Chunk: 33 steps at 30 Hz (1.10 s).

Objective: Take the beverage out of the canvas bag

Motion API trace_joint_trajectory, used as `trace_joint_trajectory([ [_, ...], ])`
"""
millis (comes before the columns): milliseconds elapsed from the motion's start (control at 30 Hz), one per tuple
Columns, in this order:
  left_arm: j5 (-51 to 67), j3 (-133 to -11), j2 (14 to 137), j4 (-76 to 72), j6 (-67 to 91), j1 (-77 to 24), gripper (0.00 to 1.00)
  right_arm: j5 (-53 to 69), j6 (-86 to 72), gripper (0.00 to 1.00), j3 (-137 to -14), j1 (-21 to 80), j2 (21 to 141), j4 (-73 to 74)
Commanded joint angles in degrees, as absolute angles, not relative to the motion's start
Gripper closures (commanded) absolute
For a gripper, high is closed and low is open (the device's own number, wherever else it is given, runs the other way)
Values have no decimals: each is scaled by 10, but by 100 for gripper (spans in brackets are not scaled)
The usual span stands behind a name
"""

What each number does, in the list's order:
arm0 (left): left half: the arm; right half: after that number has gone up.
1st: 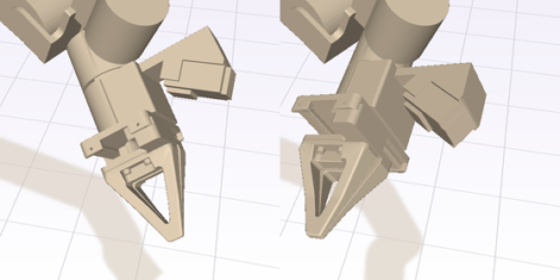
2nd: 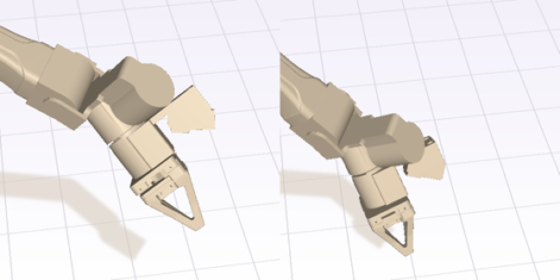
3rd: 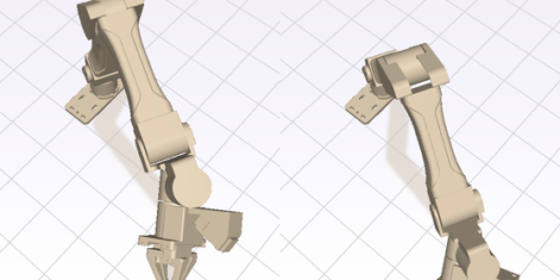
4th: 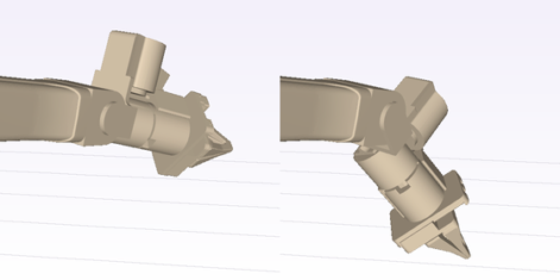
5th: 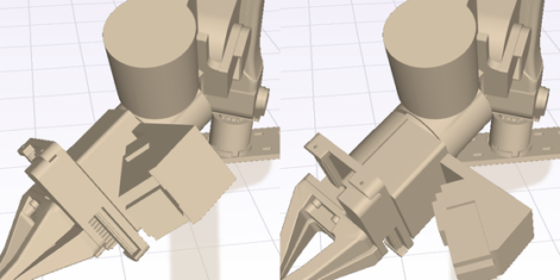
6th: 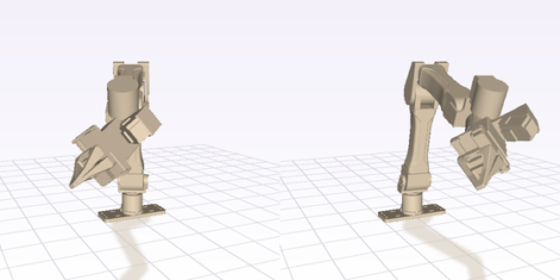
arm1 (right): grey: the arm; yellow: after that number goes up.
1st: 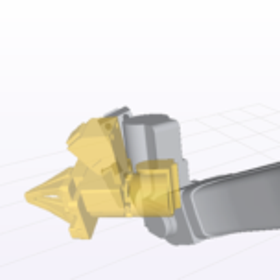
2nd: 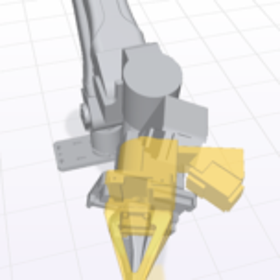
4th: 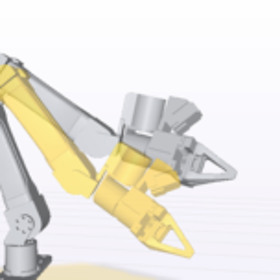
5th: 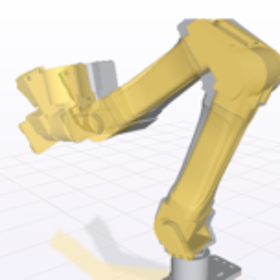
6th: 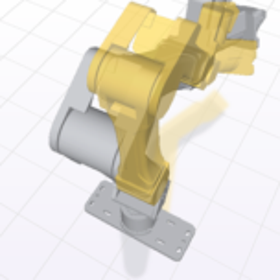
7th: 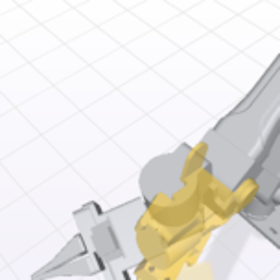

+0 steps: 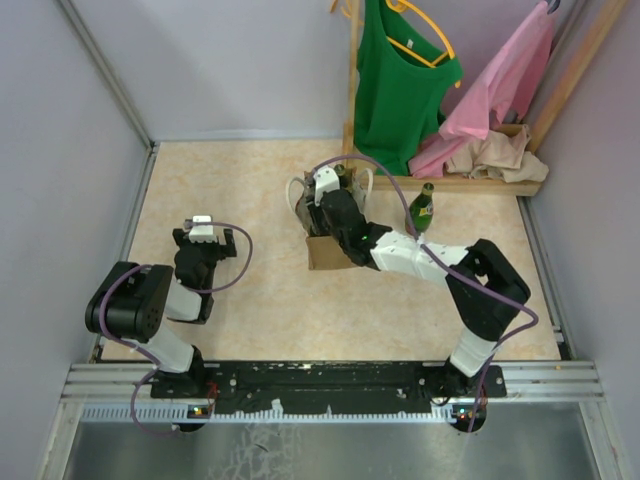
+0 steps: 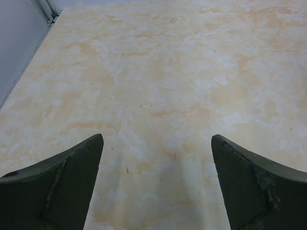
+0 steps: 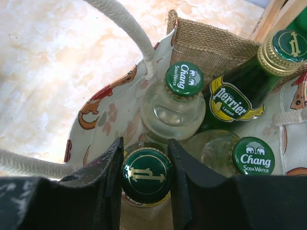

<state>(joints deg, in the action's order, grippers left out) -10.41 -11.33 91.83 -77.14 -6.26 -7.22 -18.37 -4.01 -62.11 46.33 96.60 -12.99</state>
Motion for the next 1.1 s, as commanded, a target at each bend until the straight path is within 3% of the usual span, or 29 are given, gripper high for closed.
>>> trace_joint_trajectory([
  [0, -98, -120, 918, -781, -59, -68, 0, -185, -23, 100, -666, 465, 953, -153],
  [667, -98, -120, 918, -781, -58, -68, 0, -175, 43, 100, -749, 465, 867, -215],
  [1067, -98, -120, 918, -781, -59, -68, 0, -236, 91, 100, -710, 465, 675, -243],
])
